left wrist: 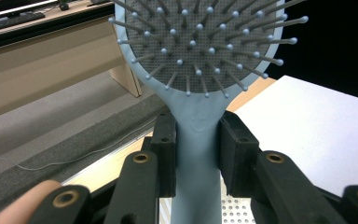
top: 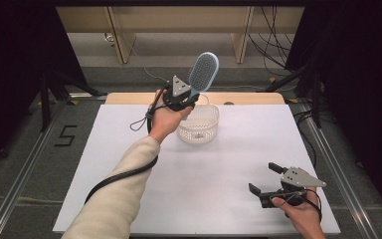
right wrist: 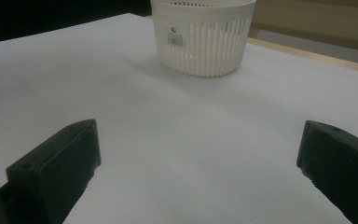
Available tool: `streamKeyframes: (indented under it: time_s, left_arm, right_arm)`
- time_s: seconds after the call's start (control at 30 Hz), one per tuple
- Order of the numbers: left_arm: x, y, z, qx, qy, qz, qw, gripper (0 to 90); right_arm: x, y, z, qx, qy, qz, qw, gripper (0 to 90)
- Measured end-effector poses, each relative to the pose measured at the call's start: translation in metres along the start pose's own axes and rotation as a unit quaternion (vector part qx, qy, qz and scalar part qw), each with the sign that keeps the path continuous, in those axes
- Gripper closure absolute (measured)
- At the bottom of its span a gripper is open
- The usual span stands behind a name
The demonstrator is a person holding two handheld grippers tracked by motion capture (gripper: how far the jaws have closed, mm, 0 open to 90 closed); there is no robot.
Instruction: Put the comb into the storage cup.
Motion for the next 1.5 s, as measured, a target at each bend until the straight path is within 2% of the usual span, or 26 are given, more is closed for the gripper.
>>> streamKeyframes:
  time_s: [1.5]
  left_arm:
    - [0.011,-0.008,-0.001,0.001,0.0,-0.004,1.0,69.8]
  right_arm:
    - [0.0,0.0,0.0,0.0,0.0,0.002,1.0,0.2]
Point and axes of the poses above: each handheld gripper's, and its own axes: x roughly forward along the jaws, y roughly out of its top, z roughly to its right, the point moved 8 cm from there along x, roughly forward along the jaws, and after that the axes turned 9 degrees about z, right-handed, at the moved point
